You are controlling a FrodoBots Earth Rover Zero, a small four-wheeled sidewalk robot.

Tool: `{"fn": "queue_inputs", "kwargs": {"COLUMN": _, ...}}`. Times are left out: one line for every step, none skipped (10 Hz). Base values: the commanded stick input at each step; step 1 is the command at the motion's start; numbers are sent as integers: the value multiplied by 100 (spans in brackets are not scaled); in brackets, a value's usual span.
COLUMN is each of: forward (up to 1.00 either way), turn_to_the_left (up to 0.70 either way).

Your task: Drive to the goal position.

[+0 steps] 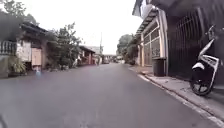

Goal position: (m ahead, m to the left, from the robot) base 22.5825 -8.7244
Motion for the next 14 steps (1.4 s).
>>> {"fn": "queue_inputs", "kwargs": {"forward": 100, "turn_to_the_left": -1}}
{"fn": "queue_inputs", "kwargs": {"forward": 100, "turn_to_the_left": -2}}
{"fn": "queue_inputs", "kwargs": {"forward": 100, "turn_to_the_left": -4}}
{"fn": "queue_inputs", "kwargs": {"forward": 100, "turn_to_the_left": -6}}
{"fn": "queue_inputs", "kwargs": {"forward": 100, "turn_to_the_left": -10}}
{"fn": "queue_inputs", "kwargs": {"forward": 100, "turn_to_the_left": -18}}
{"fn": "queue_inputs", "kwargs": {"forward": 100, "turn_to_the_left": -12}}
{"fn": "queue_inputs", "kwargs": {"forward": 100, "turn_to_the_left": -1}}
{"fn": "queue_inputs", "kwargs": {"forward": 100, "turn_to_the_left": 0}}
{"fn": "queue_inputs", "kwargs": {"forward": 100, "turn_to_the_left": 0}}
{"fn": "queue_inputs", "kwargs": {"forward": 100, "turn_to_the_left": 0}}
{"fn": "queue_inputs", "kwargs": {"forward": 100, "turn_to_the_left": 0}}
{"fn": "queue_inputs", "kwargs": {"forward": 100, "turn_to_the_left": 0}}
{"fn": "queue_inputs", "kwargs": {"forward": 100, "turn_to_the_left": 0}}
